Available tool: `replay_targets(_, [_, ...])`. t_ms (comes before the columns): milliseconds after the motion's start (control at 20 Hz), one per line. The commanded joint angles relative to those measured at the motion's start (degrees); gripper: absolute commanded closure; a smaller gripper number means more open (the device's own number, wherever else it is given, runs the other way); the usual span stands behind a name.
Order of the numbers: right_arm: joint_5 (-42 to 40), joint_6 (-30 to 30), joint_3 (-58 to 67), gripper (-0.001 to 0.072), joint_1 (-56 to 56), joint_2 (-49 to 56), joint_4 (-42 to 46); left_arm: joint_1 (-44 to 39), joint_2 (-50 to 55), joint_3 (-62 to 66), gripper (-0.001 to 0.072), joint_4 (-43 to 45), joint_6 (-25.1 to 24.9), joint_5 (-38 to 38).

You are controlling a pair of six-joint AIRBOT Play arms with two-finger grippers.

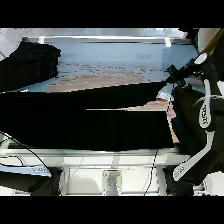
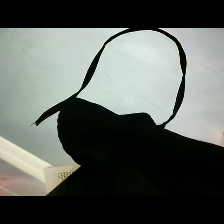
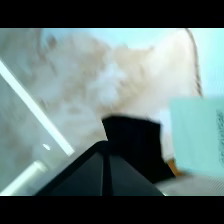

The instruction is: Fold the clothes and pants, and hang the long-sleeved shirts on hangers.

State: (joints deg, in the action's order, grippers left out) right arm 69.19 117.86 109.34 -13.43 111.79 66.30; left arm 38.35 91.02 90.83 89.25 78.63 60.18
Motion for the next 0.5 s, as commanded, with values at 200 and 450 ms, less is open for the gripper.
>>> replay_targets(200, [-22.8,2.5,0.9,0.0212,1.3,3.9,-5.4,-0.1,3.3,0.0,0.0152,0.1,8.5,-2.8])
replay_targets(450, [-15.6,-7.6,7.0,0.0149,1.2,0.2,-3.5,1.2,-1.7,0.1,0.0022,0.3,11.4,-5.4])
